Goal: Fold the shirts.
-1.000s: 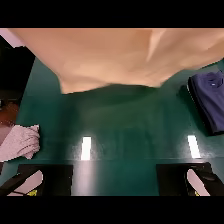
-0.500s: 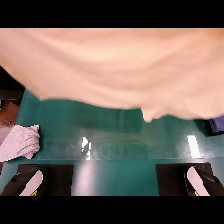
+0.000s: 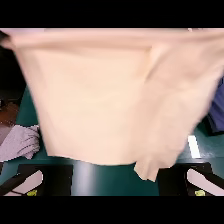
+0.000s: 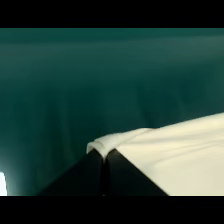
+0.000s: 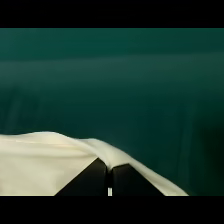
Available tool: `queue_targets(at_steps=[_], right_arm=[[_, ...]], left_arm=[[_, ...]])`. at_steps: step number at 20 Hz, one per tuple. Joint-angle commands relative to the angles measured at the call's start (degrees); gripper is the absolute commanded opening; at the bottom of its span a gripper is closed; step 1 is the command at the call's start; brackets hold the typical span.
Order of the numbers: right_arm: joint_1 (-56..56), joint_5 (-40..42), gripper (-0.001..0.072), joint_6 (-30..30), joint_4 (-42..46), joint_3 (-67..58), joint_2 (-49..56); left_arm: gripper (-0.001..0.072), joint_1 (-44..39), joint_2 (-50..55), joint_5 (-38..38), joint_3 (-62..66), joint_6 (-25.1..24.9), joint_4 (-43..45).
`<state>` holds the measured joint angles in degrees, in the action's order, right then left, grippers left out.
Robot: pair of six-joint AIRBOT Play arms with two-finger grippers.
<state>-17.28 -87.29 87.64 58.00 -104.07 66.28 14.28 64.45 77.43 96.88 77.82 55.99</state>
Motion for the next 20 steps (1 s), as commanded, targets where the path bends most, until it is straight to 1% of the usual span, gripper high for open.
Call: queue_targets(at_steps=[1, 3, 6, 9, 11, 12, 14, 16, 20], right_arm=[[6.23, -2.51, 0.0009, 1.31, 0.68, 8.72, 11.23], [7.56, 2.03, 0.001, 1.33, 0.68, 9.53, 17.86], [8.28, 14.62, 0.001, 0.0, 0.44, 9.49, 24.5], [8.52, 25.33, 0.001, -0.79, 0.63, 9.49, 26.99], [8.52, 29.92, 0.001, -3.3, 0.74, 9.53, 26.97], [8.52, 31.39, 0.001, -4.28, 0.7, 9.51, 26.95], [8.59, 30.73, 0.001, -6.27, 1.88, 9.53, 26.97], [9.55, 27.39, 0.0009, -6.32, 7.82, 9.53, 26.97], [12.83, 16.2, 0.0009, -6.27, 21.49, 9.55, 26.97]], left_arm=[[0.0021, -0.02, 11.39, 2.69, -8.31, 0.26, -0.33], [0.0021, -0.02, 17.77, 0.5, -9.79, 0.26, -0.5], [0.0022, -0.02, 25.66, -7.41, -9.79, -1.07, -3.69], [0.0022, -1.38, 28.59, -17.42, -9.79, -6.49, -8.09], [0.0022, -3.5, 28.63, -25.07, -9.73, -9.84, -8.48], [0.0022, -4.46, 28.63, -27.41, -9.64, -11.17, -8.41], [0.0022, -5.79, 28.63, -28.94, -9.64, -14.14, -8.07], [0.0022, -6.08, 28.63, -27.56, -9.64, -14.86, -6.4], [0.0021, -6.08, 28.63, -18.45, -10.73, -14.82, 0.79]])
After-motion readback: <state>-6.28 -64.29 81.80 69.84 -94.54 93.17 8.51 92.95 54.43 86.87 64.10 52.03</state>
